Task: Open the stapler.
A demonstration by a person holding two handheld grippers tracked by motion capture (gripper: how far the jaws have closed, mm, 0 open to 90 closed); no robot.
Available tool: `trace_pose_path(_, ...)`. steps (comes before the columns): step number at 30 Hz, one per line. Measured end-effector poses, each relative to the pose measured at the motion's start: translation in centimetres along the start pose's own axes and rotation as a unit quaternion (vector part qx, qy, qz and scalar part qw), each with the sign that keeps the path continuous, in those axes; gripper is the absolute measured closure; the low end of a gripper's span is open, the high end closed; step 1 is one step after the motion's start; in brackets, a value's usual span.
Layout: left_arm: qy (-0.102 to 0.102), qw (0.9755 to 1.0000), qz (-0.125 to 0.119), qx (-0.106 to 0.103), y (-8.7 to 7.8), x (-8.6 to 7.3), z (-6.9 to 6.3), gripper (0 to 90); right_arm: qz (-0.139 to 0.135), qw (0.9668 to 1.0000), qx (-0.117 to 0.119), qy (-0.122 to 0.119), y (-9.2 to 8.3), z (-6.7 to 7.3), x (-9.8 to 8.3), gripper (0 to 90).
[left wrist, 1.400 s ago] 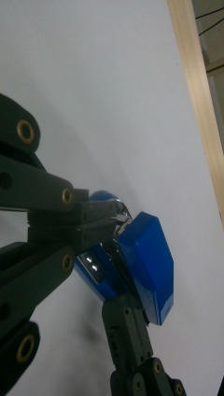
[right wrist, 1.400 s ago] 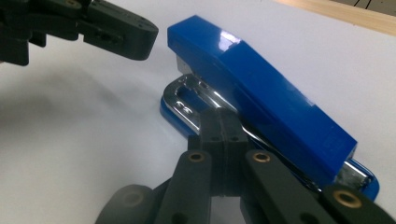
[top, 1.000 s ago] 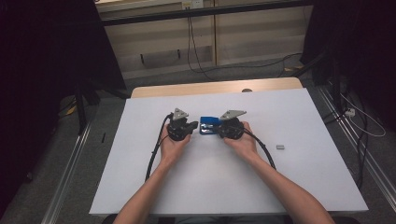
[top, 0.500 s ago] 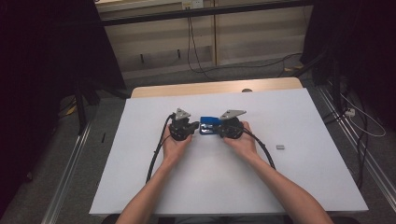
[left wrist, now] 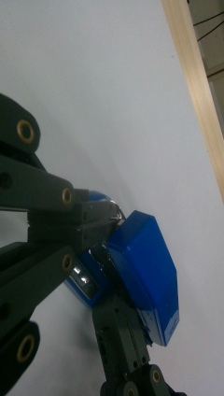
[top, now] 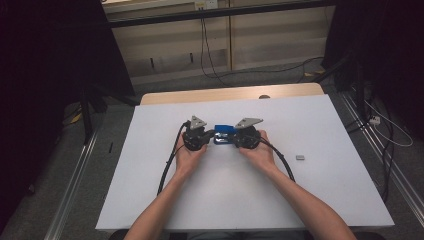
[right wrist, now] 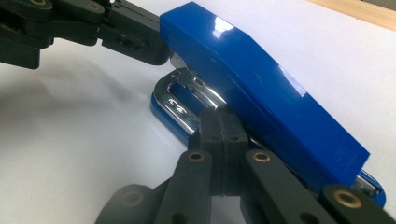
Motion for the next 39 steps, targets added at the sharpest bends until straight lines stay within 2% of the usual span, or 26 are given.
trace_pose_path(1, 0.004, 1.0000, 0.003, 0.003, 0.0, 0.0, 0.1, 90.0, 0.000, 1.0000, 0.000, 0.000, 0.0, 0.0, 0.0, 90.0)
trace_pose_path(6, 0.002, 1.0000, -0.001, 0.005, 0.1, 0.0, 0.1, 90.0, 0.000, 1.0000, -0.001, -0.001, 0.0, 0.0, 0.0, 90.0)
trace_pose_path(8, -0.005, 1.0000, -0.004, 0.006, 0.2, 0.0, 0.1, 90.0, 0.001, 1.0000, -0.001, -0.001, 0.0, 0.0, 0.0, 90.0)
trace_pose_path(10, -0.002, 0.9999, -0.003, 0.010, 0.2, 0.1, 0.1, 90.0, 0.001, 1.0000, -0.002, -0.006, 0.0, 0.0, 0.0, 90.0)
trace_pose_path(19, -0.008, 0.9999, -0.008, -0.001, 0.1, 0.2, 0.1, 90.0, 0.000, 1.0000, -0.003, -0.008, 0.0, 0.0, 0.0, 90.0)
trace_pose_path(32, -0.009, 0.9999, -0.012, 0.001, -0.1, 0.7, 0.1, 90.0, 0.000, 0.9999, -0.007, -0.012, 0.0, 0.1, 0.0, 90.0)
trace_pose_path(39, -0.012, 0.9997, -0.022, 0.000, -0.5, 1.3, -0.1, 90.0, 0.000, 0.9999, -0.007, -0.012, 0.0, 0.1, 0.0, 90.0)
Point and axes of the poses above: each handheld gripper's, and its own axes: y roughly forward along the jaws, x roughly out of its top, z roughly to its left, the point moved 4 cm from there along y, roughly forward along the jaws, and after that the axes turned 13 degrees about z, right-handed, at the moved point
